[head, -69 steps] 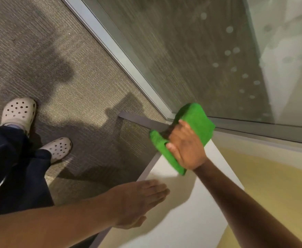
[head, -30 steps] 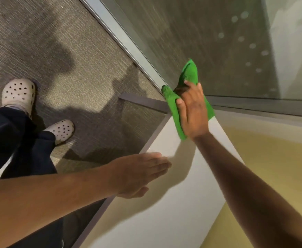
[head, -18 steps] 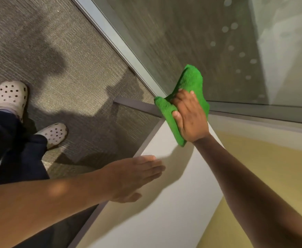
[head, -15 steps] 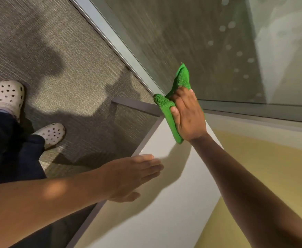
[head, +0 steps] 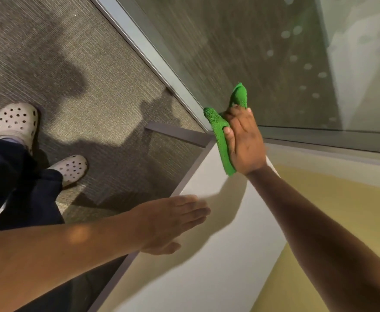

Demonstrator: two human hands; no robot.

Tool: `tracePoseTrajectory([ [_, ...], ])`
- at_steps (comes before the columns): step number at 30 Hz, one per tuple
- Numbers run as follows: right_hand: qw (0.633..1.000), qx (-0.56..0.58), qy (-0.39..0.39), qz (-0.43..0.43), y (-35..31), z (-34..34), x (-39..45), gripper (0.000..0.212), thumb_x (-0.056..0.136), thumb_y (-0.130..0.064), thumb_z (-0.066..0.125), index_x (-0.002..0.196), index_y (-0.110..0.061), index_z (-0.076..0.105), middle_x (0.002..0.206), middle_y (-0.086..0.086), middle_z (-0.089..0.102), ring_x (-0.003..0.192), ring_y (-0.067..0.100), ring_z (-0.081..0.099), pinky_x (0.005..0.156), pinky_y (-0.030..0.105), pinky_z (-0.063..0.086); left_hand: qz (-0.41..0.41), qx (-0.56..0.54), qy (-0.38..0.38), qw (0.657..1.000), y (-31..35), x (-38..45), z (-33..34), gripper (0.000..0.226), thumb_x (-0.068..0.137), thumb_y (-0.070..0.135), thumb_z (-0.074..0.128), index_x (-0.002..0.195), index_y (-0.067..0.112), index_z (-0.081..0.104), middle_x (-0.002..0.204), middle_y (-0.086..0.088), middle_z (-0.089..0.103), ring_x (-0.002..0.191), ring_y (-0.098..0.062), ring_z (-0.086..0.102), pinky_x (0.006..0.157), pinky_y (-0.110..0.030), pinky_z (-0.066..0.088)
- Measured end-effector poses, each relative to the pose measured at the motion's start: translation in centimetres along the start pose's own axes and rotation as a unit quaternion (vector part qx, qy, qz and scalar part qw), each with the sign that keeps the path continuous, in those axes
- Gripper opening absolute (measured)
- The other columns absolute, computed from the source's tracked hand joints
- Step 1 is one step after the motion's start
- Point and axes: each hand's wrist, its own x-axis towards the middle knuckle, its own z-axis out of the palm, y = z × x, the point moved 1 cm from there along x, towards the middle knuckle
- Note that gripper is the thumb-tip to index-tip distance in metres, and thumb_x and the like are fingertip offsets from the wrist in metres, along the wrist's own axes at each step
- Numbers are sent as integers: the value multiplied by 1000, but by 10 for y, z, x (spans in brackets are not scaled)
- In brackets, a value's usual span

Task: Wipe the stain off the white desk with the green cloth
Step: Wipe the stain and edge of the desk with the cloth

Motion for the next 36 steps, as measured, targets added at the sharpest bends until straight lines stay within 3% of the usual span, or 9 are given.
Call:
tracePoseTrajectory([
  [4,996,38,-56,-54,-48,19,-50,51,115,-32,32,141,1,60,146,19,62,153,34,42,135,47,12,-3,17,17,1000,-1,-1,-5,91,104,63,36,168,1,14,178,-17,11,164,-31,8,132,-49,-6],
  [10,983,2,-89,-161,-50,24,-56,56,113,-41,28,131,-5,65,135,15,65,142,33,51,134,48,15,-1,58,-6,998,-2,-3,-7,92,104,64,35,168,0,17,177,-20,16,163,-33,5,128,-50,-20],
  [14,999,6,-16,-43,-19,15,-18,49,113,-38,31,115,-1,63,126,19,63,136,34,53,133,51,17,-13,62,5,998,0,-4,-8,95,103,65,35,166,-4,19,176,-22,15,163,-34,10,134,-50,0],
  [17,997,25,32,58,-13,13,-1,37,112,-36,38,117,-9,62,129,11,62,136,31,52,118,49,35,-6,48,3,999,-2,-2,-13,95,100,66,41,166,-1,24,176,-20,19,163,-31,18,134,-48,4],
  [20,977,74,56,194,-14,17,2,40,110,-43,38,129,-15,59,129,6,63,120,28,58,99,45,44,-11,-3,30,999,-7,0,-23,93,91,62,62,160,2,44,169,-15,39,157,-29,37,134,-45,15],
  [23,938,131,93,308,-9,19,-6,45,109,-46,38,122,-10,61,108,10,68,102,32,63,91,48,49,-9,-42,32,999,-8,-1,-24,90,91,58,63,161,5,42,170,-12,39,159,-27,36,134,-43,15],
  [29,893,144,71,421,-8,9,-4,49,103,-52,35,86,-9,53,83,8,61,85,34,57,83,48,47,-16,31,23,999,-5,-1,-18,97,98,64,50,163,-6,29,169,-21,29,158,-34,22,133,-47,4],
  [31,877,165,40,449,-15,7,23,52,97,-58,42,94,-11,63,92,10,71,96,38,64,89,47,51,-12,41,30,999,-5,0,-18,98,98,64,49,161,-8,30,167,-22,30,156,-36,22,130,-49,3],
  [36,934,46,12,354,-51,13,38,36,92,-31,56,119,-10,69,129,16,64,124,41,57,107,48,42,-7,37,35,999,-5,-2,-14,97,99,64,47,164,-5,24,171,-21,27,158,-35,19,130,-48,3],
])
